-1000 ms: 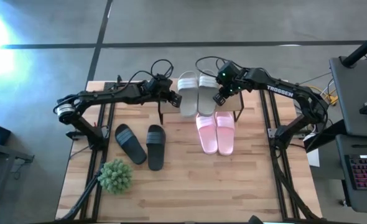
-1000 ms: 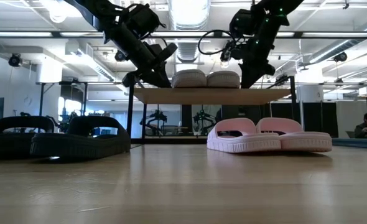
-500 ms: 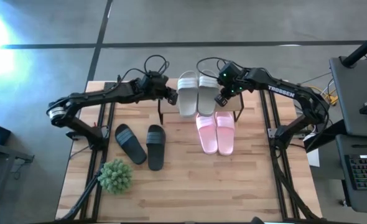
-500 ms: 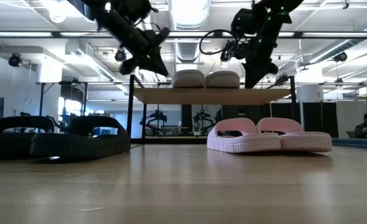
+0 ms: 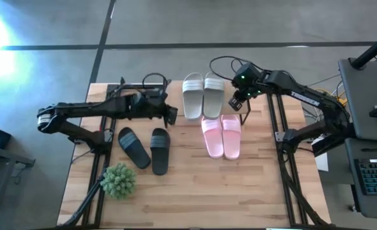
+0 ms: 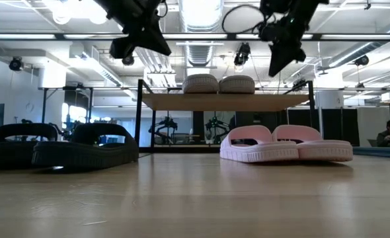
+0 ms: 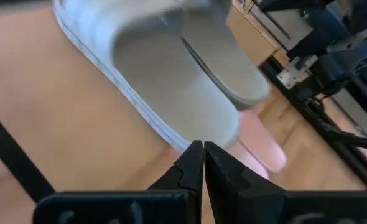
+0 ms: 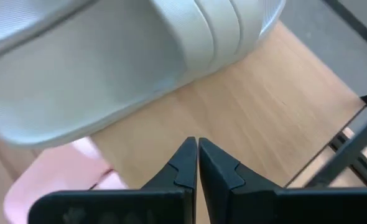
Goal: Pick and place slides into the shelf
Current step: Put the right black slide under the shelf
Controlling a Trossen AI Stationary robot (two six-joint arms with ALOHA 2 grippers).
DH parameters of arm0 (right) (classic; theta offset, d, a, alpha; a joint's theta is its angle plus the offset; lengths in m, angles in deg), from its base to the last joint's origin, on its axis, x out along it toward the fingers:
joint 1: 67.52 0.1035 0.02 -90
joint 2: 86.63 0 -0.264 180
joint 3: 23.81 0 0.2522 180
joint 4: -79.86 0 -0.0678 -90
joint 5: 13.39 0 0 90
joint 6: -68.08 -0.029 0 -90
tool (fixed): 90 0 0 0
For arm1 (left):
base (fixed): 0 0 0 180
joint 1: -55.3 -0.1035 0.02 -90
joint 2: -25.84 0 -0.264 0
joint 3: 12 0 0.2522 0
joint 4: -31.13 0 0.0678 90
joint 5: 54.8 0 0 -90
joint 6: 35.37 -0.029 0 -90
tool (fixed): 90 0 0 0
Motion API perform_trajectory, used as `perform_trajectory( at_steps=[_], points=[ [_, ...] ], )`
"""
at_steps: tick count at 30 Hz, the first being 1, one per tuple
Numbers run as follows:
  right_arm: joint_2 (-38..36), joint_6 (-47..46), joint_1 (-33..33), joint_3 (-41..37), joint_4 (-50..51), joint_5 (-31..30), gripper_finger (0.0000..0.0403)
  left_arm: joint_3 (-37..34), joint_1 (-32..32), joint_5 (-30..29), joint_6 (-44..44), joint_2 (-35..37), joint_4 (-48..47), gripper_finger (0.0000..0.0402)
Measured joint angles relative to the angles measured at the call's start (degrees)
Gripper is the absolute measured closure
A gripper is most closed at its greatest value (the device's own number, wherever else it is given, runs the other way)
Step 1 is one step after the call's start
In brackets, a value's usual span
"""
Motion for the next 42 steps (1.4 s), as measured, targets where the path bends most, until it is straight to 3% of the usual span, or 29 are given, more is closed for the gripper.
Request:
perform_trajectory(
  at_steps=[9,17,25,34,42],
  points=[
    [-9.44,-5.45,4.62,-4.07,0.45,0.02,0.0394,0.18,9.64,-6.82,12.13,-1.74,-0.29,0.0402],
    [-17.88,-14.62,10.74,-15.44,-0.52,0.22,0.0394,0.25,17.25,-8.56,16.69,-1.36,-0.75,0.0402],
    [-23.86,-29.48,19.53,-26.92,-16.66,4.51,0.0394,0.19,19.89,-8.7,16.38,-0.72,-4.15,0.0402],
    [-19.58,-37.27,26.29,-29.45,-38.79,4.27,0.0394,-0.06,19.88,-6.79,4.25,3.63,-6.65,0.0402],
    [-10.13,-40.32,27.11,-26.45,-41.13,4.07,0.0394,-2.89,21.15,-6.56,-5.95,9.0,-18.99,0.0402]
  ],
)
